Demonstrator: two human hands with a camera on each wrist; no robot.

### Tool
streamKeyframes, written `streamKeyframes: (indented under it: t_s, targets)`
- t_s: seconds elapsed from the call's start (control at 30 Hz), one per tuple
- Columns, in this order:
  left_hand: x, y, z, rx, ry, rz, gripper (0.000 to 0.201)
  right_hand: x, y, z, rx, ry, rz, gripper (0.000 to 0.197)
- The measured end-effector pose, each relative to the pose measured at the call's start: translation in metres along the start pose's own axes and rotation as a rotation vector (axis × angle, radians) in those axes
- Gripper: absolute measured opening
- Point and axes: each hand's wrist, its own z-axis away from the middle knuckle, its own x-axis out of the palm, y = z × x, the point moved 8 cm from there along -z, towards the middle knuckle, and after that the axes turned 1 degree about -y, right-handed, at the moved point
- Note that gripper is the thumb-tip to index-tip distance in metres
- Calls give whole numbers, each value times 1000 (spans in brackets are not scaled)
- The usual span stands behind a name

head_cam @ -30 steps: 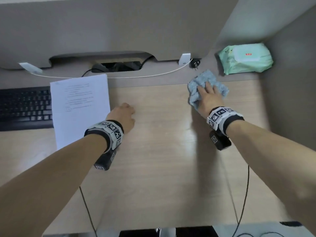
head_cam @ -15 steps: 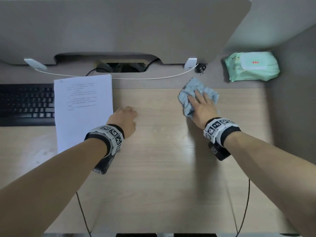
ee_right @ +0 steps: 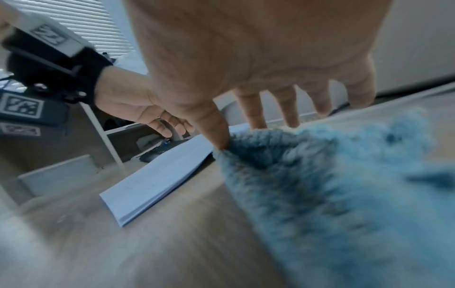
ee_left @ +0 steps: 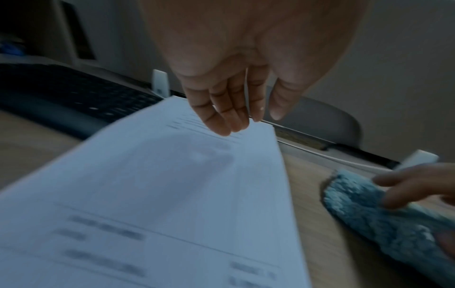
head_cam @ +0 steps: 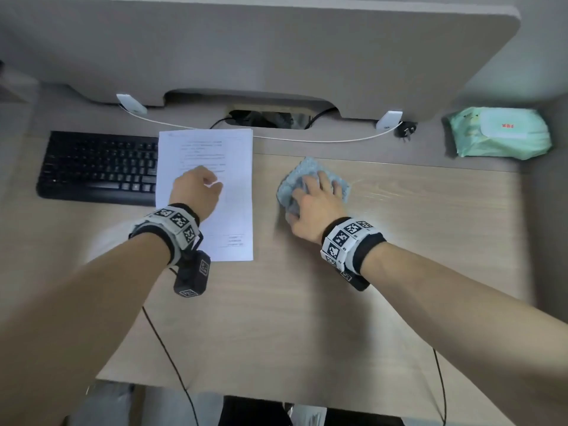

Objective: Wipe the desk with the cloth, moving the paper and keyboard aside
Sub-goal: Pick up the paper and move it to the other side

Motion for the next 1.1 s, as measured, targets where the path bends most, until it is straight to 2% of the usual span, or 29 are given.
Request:
streamKeyframes:
  t_s: [0.1,0.2,0.3,0.37,0.47,0.63,0.73,0.8,0.9,1.0,1.1]
  targets:
    - [-32,-54,-6,-140,63,-57,30,-6,-31,-4,21,6,-189,37]
    - [-47,-104,-7,-312,6,-9,34,14,-52,-13,213,-131,-584,29]
    - [-39,-134,-12,-396,-93,68,47,39,-62,-16,414,-228,-962,25]
    - [-30,-147,-16,-397,-153,132,53,46,-71,-19,472,-244,-1050,24]
    - [-20,-143,-9,-426,-217,272,43,46,-73,-23,503,-225,-1054,20]
    - [-14,-131,-2,-391,-246,387,13,29,-65,-24,477,-149,-886,16]
    - [-7,-115,5,-390,-307,439,20,9,-48,-12,460,-91,-877,15]
    - [-4,-95,10,-364,-345,439,18,-6,-29,-4,450,-33,-868,14]
    - [10,-48,18,-279,-400,465,9,-24,20,19,479,42,-904,18]
    - [44,14,33,-210,-480,474,8,-35,81,53,528,72,-900,23]
    - [84,74,48,-169,-495,432,8,-38,150,94,627,101,-851,25]
